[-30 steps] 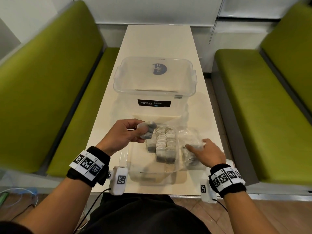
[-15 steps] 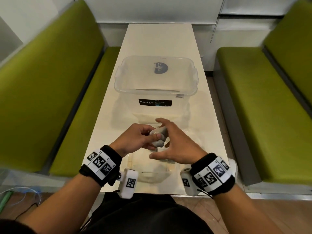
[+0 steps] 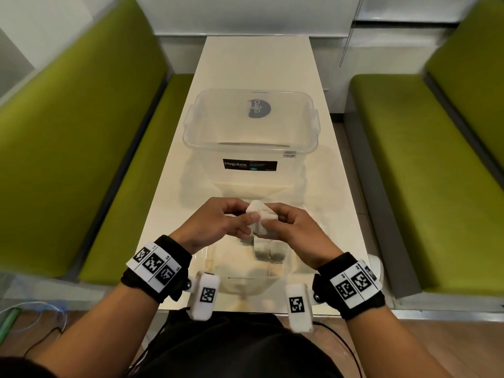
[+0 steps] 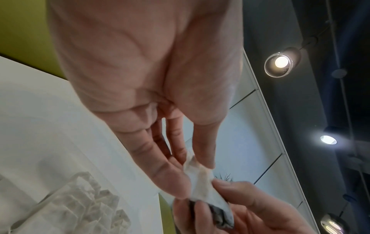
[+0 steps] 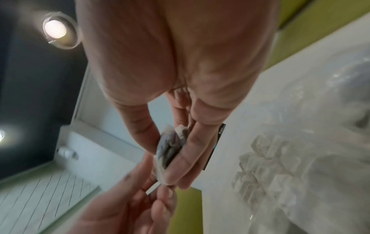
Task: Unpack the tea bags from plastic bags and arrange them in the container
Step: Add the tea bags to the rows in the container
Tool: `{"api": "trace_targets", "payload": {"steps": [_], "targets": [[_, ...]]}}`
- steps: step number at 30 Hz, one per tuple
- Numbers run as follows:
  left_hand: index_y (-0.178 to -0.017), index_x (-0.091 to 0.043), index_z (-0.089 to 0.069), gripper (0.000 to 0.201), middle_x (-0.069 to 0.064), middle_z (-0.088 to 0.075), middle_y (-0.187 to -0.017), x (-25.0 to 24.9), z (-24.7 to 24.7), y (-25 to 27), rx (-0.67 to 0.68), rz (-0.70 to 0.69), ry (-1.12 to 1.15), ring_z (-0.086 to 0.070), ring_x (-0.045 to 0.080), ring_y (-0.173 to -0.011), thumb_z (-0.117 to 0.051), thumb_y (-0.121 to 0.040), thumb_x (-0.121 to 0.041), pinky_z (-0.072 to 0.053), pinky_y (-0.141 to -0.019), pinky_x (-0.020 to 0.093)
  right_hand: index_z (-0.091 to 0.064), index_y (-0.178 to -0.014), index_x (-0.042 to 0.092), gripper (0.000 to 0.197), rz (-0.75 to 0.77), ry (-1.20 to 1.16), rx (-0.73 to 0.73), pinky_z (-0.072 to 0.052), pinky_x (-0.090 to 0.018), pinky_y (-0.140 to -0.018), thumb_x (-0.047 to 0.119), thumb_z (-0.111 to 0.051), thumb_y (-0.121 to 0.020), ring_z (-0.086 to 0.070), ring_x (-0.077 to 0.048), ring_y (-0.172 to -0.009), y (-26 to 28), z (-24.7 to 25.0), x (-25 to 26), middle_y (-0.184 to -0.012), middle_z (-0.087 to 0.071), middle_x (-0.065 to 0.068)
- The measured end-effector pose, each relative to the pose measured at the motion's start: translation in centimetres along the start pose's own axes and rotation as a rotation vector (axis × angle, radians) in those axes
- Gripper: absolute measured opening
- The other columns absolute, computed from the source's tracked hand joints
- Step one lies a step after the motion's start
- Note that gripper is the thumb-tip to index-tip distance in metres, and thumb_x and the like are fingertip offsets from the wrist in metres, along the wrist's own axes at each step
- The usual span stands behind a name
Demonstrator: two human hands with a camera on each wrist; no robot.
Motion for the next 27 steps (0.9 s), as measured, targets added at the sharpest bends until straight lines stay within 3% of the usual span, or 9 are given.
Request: {"api": "trace_targets", "payload": {"steps": [5, 9, 13, 18, 22, 27], "targets": [[-0.104, 0.0, -0.073, 0.015, 0.007, -0.072, -0.082, -0.6, 0.5, -0.1, -0.052, -0.048, -0.061, -0.067, 0.023, -0.075, -0.074, -0.09, -0.006, -0.061, -0.07, 0.028, -0.062, -0.118, -0.004, 0.028, -0.119, -0.339, 0.061, -0.063, -0.036, -0.081, -0.015, -0.051, -0.094, -0.075, -0.035, -0.091, 0.2, 0.1, -0.8, -0.107, -0.07, -0.025], [-0.106, -0.002, -0.074, 0.015, 0.018, -0.074, -0.089, -1.2, 0.0, -0.1, -0.018, -0.075, -0.151, -0.066, 0.021, -0.07, -0.074, -0.092, -0.009, -0.058, -0.069, 0.027, -0.053, -0.13, -0.007, 0.038, -0.21, -0.356, 0.136, -0.063, -0.044, -0.084, -0.011, -0.058, -0.092, -0.07, -0.05, -0.105, 0.4, -0.3, -1.3, -0.119, -0.068, -0.032], [-0.109, -0.008, -0.071, 0.018, 0.008, -0.074, -0.081, -1.7, -0.3, 0.0, -0.054, -0.089, -0.176, -0.066, 0.016, -0.063, -0.074, -0.092, -0.013, -0.057, -0.066, 0.026, -0.05, -0.137, -0.001, 0.046, -0.205, -0.337, 0.152, -0.062, -0.045, -0.083, -0.009, -0.06, -0.093, -0.065, -0.055, -0.113, 0.1, -0.5, -1.5, -0.126, -0.065, -0.035], [-0.109, -0.009, -0.07, 0.026, 0.02, -0.074, -0.089, -1.5, 0.0, -0.1, -0.067, -0.039, -0.184, -0.067, 0.016, -0.063, -0.081, -0.085, -0.011, -0.057, -0.066, 0.022, -0.052, -0.131, -0.003, 0.044, -0.131, -0.334, 0.042, -0.065, -0.045, -0.078, -0.01, -0.066, -0.09, -0.074, -0.045, -0.095, 0.1, 0.3, -1.3, -0.114, -0.073, -0.024], [-0.107, -0.011, -0.071, 0.023, 0.007, -0.076, -0.077, -1.5, -0.1, -0.2, -0.051, -0.031, -0.237, -0.068, 0.016, -0.064, -0.081, -0.086, -0.011, -0.059, -0.069, 0.026, -0.058, -0.122, 0.002, 0.039, -0.065, -0.224, -0.021, -0.065, -0.047, -0.074, -0.01, -0.071, -0.087, -0.077, -0.033, -0.082, 0.2, 0.6, -0.8, -0.101, -0.076, -0.014], [-0.105, -0.014, -0.071, 0.021, 0.006, -0.078, -0.078, -1.2, -0.3, -0.5, -0.032, -0.02, -0.28, -0.071, 0.018, -0.067, -0.081, -0.086, -0.015, -0.061, -0.076, 0.034, -0.065, -0.11, 0.01, 0.034, -0.018, -0.1, -0.094, -0.065, -0.048, -0.071, -0.003, -0.08, -0.082, -0.076, -0.023, -0.078, 0.1, 1.0, -0.7, -0.093, -0.075, -0.006]]}}
Point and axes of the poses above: each hand's wrist, its own y-axis away from the middle knuckle, its own z-axis out of the back of the hand, x = y × z, the point moved 7 cm from there along -y, towards the middle knuckle
